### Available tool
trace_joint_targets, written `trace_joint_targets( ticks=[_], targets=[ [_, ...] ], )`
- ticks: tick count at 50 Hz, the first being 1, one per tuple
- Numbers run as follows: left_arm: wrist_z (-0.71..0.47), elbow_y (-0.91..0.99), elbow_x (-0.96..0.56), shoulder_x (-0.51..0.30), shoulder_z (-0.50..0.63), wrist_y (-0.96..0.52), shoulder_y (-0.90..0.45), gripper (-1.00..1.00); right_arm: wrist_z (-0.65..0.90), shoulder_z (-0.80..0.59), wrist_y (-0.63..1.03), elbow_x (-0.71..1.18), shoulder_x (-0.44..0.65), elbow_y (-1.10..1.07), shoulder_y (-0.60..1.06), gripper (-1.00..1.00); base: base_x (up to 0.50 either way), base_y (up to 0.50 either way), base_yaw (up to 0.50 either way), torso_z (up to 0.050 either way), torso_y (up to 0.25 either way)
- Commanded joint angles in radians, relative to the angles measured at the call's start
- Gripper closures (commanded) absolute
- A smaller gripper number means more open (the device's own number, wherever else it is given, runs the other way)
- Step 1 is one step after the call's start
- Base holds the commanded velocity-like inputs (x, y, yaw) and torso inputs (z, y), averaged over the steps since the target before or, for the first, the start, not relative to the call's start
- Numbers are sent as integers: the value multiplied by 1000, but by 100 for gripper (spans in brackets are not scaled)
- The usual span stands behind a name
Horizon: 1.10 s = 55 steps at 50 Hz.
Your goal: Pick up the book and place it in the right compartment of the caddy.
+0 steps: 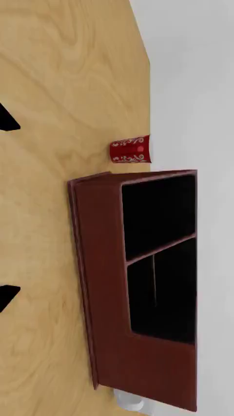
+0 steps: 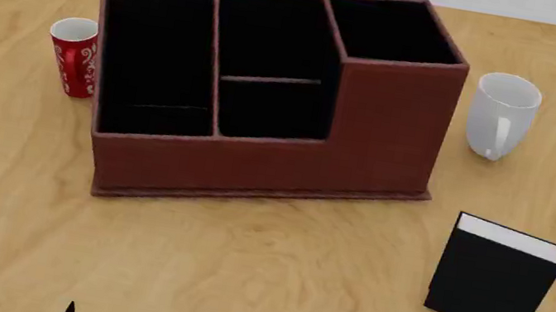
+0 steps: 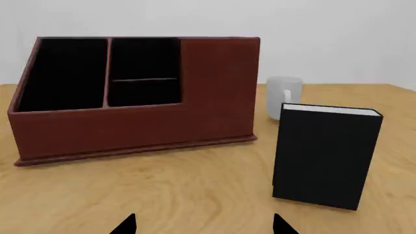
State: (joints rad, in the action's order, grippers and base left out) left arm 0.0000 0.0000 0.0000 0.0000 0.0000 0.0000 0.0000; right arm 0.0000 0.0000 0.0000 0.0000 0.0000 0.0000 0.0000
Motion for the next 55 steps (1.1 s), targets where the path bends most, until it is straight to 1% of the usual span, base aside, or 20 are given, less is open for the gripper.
trace_joint_targets(
  ticks=[1, 14, 19, 21, 26, 33, 34, 39, 45, 46, 49, 52, 53, 54, 55],
  targets=[
    [-11, 0, -10, -10, 11, 0, 0, -100, 13, -13, 0, 9, 9, 0, 0, -100, 0, 0, 0, 0, 0],
    [-48, 42, -50, -50, 52, -32, 0, -100, 56, -53, 21, 45, 53, -45, -11, -100, 0, 0, 0, 0, 0],
    [-61, 109, -71, -61, 52, -76, -4, -100, 73, -49, 63, 54, 68, -111, 0, -100, 0, 0, 0, 0, 0],
    [-61, 167, -97, -66, 46, -118, -11, -100, 78, -47, 87, 56, 78, -159, 14, -100, 0, 0, 0, 0, 0],
    [-53, 280, -134, -87, 46, -200, -78, -100, 82, -39, 168, 65, 106, -259, 89, -100, 0, 0, 0, 0, 0],
    [-60, 378, -178, -109, 38, -305, -193, -100, 91, -28, 289, 86, 129, -367, 170, -100, 0, 0, 0, 0, 0],
    [-62, 396, -194, -112, 32, -340, -220, -100, 90, -29, 309, 86, 135, -384, 187, -100, 0, 0, 0, 0, 0],
    [-82, 443, -228, -120, 12, -411, -285, -100, 96, -22, 378, 94, 152, -432, 243, -100, 0, 0, 0, 0, 0],
    [-109, 538, -262, -145, -11, -526, -372, -100, 99, -13, 456, 101, 178, -480, 318, -100, 0, 0, 0, 0, 0],
    [-117, 564, -271, -152, -17, -564, -396, -100, 99, -10, 475, 102, 184, -489, 333, -100, 0, 0, 0, 0, 0],
    [-127, 600, -281, -165, -21, -609, -429, -100, 97, -10, 501, 102, 198, -504, 356, -100, 0, 0, 0, 0, 0],
    [-138, 639, -314, -171, -40, -676, -467, -100, 106, -10, 543, 90, 214, -524, 382, -100, 0, 0, 0, 0, 0],
    [-130, 653, -356, -166, -58, -712, -484, -100, 105, -3, 555, 97, 216, -532, 390, -100, 0, 0, 0, 0, 0],
    [-131, 662, -363, -167, -62, -719, -491, -100, 107, -4, 565, 95, 218, -537, 395, -100, 0, 0, 0, 0, 0],
    [-151, 683, -340, -181, -45, -741, -507, -100, 110, -3, 585, 93, 223, -549, 406, -100, 0, 0, 0, 0, 0]
  ],
)
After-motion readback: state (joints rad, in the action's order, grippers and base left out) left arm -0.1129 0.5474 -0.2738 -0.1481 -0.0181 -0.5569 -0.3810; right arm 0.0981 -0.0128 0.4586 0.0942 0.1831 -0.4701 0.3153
